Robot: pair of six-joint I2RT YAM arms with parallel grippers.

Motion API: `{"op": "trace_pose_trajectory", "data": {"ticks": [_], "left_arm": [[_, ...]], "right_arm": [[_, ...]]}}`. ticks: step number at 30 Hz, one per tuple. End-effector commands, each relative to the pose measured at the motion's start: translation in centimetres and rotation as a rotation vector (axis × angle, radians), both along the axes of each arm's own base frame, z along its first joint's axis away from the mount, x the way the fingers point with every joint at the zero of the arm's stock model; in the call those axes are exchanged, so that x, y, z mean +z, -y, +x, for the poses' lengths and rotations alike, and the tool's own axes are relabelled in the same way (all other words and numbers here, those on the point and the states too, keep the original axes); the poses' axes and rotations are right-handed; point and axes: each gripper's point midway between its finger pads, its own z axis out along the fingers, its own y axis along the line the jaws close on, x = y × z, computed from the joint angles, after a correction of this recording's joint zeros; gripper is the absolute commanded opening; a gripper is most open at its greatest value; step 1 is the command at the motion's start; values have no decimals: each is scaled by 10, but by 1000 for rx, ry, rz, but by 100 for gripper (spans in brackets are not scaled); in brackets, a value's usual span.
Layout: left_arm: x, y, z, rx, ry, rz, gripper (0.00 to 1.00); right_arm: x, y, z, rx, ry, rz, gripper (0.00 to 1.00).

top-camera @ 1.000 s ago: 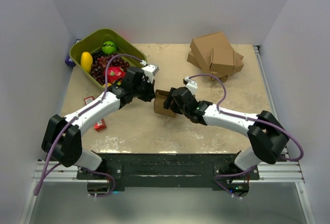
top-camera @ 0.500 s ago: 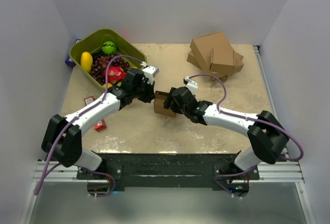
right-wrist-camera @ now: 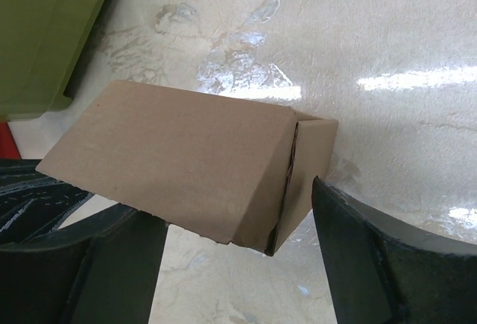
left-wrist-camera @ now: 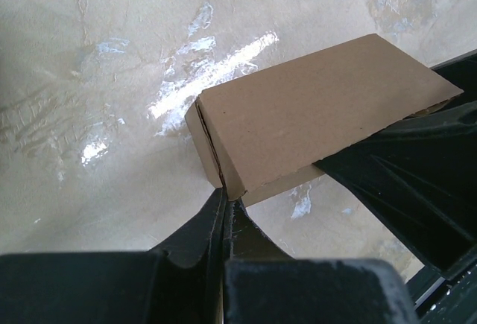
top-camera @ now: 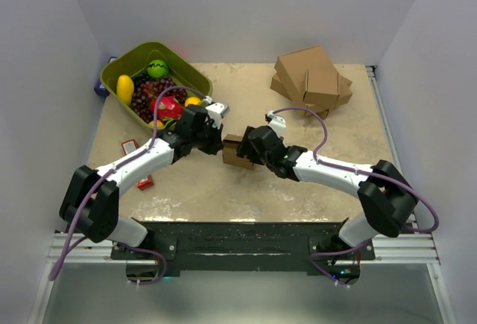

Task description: Fold the paper box

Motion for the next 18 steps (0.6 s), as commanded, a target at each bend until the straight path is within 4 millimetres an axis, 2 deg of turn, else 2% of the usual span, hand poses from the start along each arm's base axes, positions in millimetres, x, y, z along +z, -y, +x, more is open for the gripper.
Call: {"op": "trace_pose_trajectory", "data": {"ticks": [1, 2, 3, 5, 6, 12, 13, 18], "left_arm": [[-4, -4, -10, -23, -22, 23, 0], [0, -4, -9, -21, -14, 17, 0], [5, -3, -7, -17, -5, 9, 8], [18, -1, -3, -15, 25, -8, 18], [24, -1, -2, -14, 40, -15, 28], [48, -2, 0, -23, 96, -29, 59], [50, -2, -1, -27, 99, -28, 62], [54, -8, -11, -47, 101, -14, 75]], "right_arm": [[6, 13, 0, -15, 25, -52, 83], [7, 14, 0, -11, 26, -57, 84], [8, 14, 0, -2, 30, -65, 86], [13, 15, 0, 9, 38, -74, 88], [16, 14, -1, 24, 44, -81, 88], [30, 9, -6, 108, 59, -88, 92], [32, 8, -8, 119, 56, -81, 94], [51, 2, -16, 177, 81, -28, 96]]}}
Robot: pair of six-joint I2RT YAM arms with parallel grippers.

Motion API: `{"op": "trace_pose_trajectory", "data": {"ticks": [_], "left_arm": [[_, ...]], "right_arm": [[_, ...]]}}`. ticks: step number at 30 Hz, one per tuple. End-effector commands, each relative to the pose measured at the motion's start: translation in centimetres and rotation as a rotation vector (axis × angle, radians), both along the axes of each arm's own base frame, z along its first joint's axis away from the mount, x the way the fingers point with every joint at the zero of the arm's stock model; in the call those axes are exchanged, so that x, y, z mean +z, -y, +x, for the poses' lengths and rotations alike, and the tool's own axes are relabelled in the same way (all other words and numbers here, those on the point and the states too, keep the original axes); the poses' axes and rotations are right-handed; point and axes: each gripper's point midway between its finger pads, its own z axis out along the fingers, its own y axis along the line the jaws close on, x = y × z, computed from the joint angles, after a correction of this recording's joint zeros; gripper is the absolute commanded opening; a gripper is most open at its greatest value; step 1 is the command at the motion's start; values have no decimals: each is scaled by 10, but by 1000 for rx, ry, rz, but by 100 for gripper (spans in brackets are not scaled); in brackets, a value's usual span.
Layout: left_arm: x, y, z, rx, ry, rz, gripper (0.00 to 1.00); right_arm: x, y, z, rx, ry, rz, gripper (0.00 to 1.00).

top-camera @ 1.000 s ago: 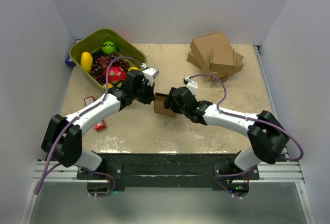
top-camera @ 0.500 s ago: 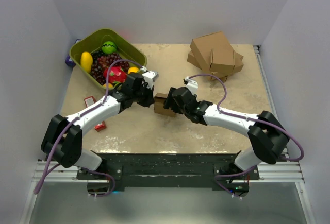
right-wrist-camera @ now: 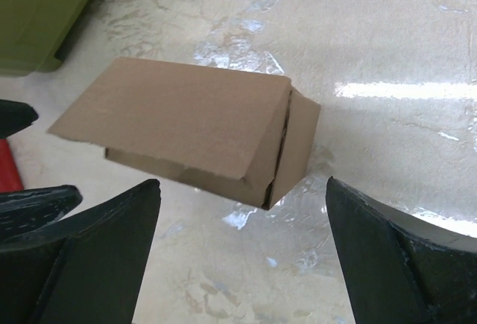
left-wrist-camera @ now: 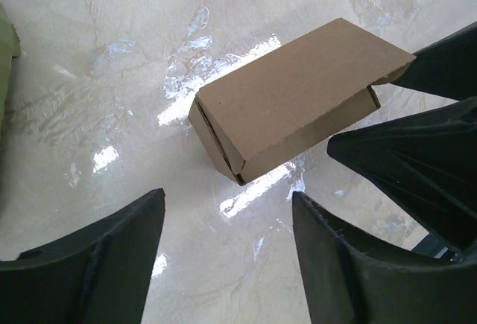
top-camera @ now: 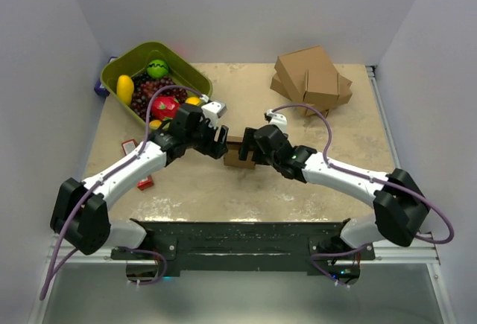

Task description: Fold the paper box

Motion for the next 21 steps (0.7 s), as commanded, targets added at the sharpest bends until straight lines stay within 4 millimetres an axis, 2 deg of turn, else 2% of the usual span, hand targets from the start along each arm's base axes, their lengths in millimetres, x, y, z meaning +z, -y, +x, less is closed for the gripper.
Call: {"op": "trace_pose_trajectory", "data": {"ticks": [1, 6, 11, 16, 18, 21], "left_arm": [[30, -2, -2, -28, 66, -19, 76], [44, -2, -11, -53, 79, -52, 83], [64, 4, -1, -53, 80, -116, 84], [73, 19, 14, -78, 72, -203, 77], [70, 23, 22, -74, 66, -217, 73], [61, 24, 29, -70, 43, -230, 69]], "right_arm": [[40, -11, -3, 79, 60, 69, 96], [67, -12, -12, 145, 102, 104, 95], [96, 9, -2, 107, 143, 85, 93], [102, 32, 21, 95, 117, 160, 79], [100, 39, 28, 80, 108, 164, 77], [96, 39, 32, 85, 89, 196, 71]]}}
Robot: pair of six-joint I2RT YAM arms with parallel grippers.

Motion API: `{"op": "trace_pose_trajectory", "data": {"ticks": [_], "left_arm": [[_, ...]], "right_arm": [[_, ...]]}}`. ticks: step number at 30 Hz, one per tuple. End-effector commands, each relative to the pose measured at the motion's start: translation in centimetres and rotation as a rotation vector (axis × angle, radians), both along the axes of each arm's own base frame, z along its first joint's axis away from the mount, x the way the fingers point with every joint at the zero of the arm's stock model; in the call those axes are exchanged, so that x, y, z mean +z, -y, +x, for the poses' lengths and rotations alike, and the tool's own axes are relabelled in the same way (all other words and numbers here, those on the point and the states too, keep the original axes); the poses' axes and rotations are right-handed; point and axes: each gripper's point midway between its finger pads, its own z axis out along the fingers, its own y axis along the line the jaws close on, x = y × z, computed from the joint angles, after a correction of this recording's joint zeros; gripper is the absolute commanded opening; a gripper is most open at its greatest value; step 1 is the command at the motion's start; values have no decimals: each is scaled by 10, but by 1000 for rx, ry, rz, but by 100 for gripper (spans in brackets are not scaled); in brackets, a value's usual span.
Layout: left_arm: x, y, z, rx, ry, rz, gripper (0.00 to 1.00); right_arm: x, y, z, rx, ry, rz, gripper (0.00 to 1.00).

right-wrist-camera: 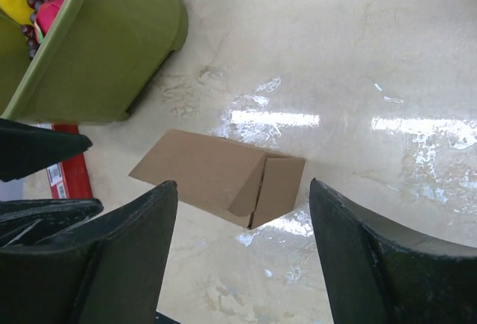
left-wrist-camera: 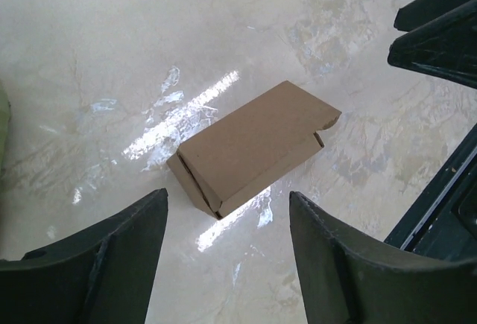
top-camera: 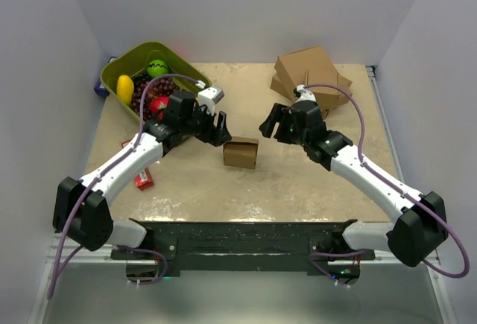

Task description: Fold the paper box

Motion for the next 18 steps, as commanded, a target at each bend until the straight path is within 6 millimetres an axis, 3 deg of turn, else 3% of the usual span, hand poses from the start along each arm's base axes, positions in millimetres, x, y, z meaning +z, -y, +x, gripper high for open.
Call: {"op": "trace_pose_trajectory", "data": {"ticks": [1, 18], "left_arm": [[10, 11, 15, -15, 7, -82, 69], [-24, 2, 22, 5, -60, -96, 59]], "right_arm": [[12, -12, 1, 78, 11, 66, 70], [-31, -29, -4, 137, -87, 92, 58]]}}
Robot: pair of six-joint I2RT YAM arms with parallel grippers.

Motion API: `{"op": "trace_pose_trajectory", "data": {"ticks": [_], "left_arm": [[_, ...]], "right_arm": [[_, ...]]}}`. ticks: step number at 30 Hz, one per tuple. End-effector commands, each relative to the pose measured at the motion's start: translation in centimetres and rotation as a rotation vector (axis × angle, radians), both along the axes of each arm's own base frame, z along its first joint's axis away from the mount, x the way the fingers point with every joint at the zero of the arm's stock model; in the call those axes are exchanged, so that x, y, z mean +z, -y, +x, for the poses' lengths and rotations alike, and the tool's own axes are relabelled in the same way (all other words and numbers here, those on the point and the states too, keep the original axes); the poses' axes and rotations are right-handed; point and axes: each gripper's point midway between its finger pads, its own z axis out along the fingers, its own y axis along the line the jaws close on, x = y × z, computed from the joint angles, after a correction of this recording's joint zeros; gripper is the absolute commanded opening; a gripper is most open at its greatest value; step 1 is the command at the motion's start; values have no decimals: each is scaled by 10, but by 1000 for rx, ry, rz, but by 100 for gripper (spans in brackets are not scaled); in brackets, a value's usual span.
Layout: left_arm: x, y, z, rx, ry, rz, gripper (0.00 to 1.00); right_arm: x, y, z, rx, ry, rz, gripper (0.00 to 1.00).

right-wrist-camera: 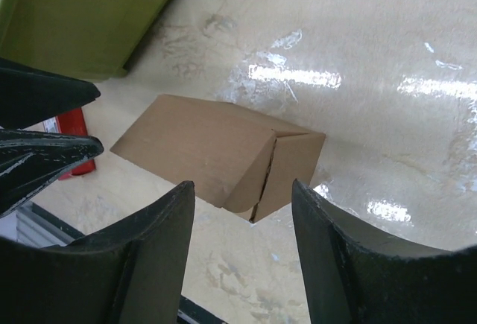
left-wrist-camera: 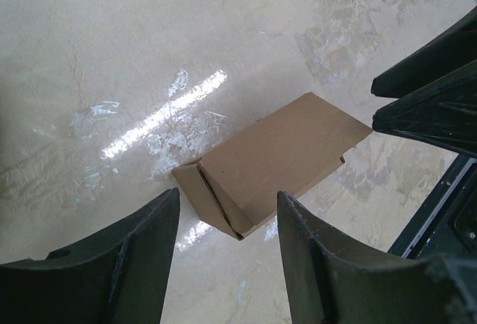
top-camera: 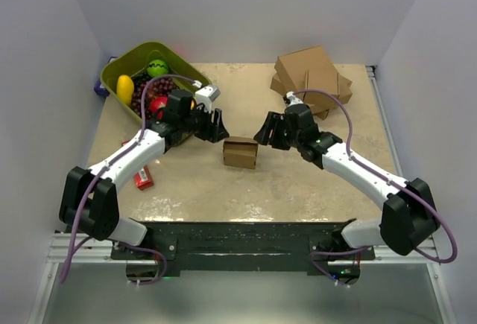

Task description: Fold the paper box

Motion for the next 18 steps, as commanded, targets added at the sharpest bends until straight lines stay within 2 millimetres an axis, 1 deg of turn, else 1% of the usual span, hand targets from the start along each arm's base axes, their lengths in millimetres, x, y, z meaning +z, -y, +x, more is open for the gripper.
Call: {"op": "trace_pose_trajectory", "data": {"ticks": [1, 2, 4, 8, 13, 18], "left_arm": [[-2, 5, 1, -19, -10, -41, 58], [-7, 5, -1, -21, -24, -37, 57], [-10, 5, -3, -29, -31, -35, 53], [-17, 2, -5, -27, -42, -22, 52], [-18, 2, -7, -29, -44, -16, 50], [-23, -1, -10, -27, -54, -8, 49]], "right_arm": [[3, -9, 0, 28, 9, 47, 57], [2, -10, 1, 28, 7, 46, 57], [-3, -11, 0, 30, -2, 45, 56], [-8, -12, 1, 31, -12, 47, 55], [-12, -11, 0, 26, -21, 36, 54], [-13, -10, -3, 22, -20, 31, 52]]}}
